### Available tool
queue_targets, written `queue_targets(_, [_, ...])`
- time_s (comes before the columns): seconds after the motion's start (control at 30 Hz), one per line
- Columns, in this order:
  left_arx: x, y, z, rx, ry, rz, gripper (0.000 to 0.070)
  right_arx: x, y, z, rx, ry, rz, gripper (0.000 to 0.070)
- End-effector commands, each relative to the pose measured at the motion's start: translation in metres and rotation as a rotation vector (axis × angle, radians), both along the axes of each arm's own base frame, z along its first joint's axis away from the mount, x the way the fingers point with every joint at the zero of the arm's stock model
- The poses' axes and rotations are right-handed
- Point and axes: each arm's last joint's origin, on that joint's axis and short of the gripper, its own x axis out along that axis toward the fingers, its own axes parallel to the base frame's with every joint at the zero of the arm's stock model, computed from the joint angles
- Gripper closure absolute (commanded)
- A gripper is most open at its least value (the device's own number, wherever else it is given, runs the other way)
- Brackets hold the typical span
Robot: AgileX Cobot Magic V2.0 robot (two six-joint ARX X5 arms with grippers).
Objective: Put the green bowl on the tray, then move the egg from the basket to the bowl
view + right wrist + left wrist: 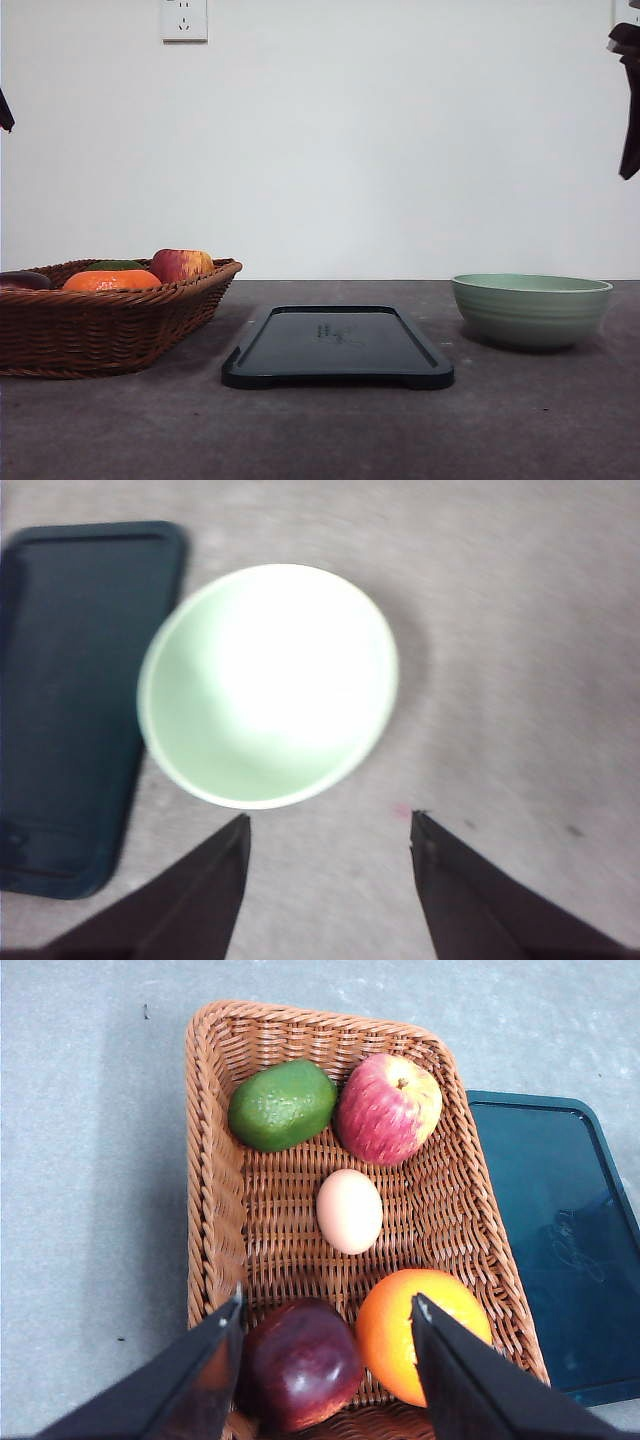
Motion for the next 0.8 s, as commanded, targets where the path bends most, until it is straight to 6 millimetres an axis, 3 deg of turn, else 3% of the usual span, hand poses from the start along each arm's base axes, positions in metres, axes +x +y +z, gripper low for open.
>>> queue_targets(0.0, [0.003,0.0,0.007,0.009,-0.033,-0.014,0.0372,0.008,-0.003,0.005,-0.01,0.025,-0.002,0.0382])
queue_targets(0.1, [0.003,0.0,0.007,0.009,-0.032,-0.013,0.0372,0.022,-0.008,0.01,-0.03,0.086,0.003,0.0386])
queue_targets(0.23, [0.003,0.0,0.007,0.009,-0.032,-0.013,0.0372,0.045,-0.009,0.015,-0.052,0.163,0.034,0.0451])
queue_targets(0.4, [0.003,0.0,0.007,0.008,-0.032,-0.013,0.0372,0.08,-0.007,0.014,-0.06,0.211,0.066,0.0451])
queue_targets(0.57, [0.003,0.0,0.007,0.008,-0.032,-0.013,0.0372,0.108,-0.004,0.002,-0.059,0.265,0.082,0.0449])
queue_targets(0.77, [0.003,0.0,0.007,0.008,-0.032,-0.013,0.0372,0.125,0.003,-0.023,-0.065,0.329,0.114,0.0449])
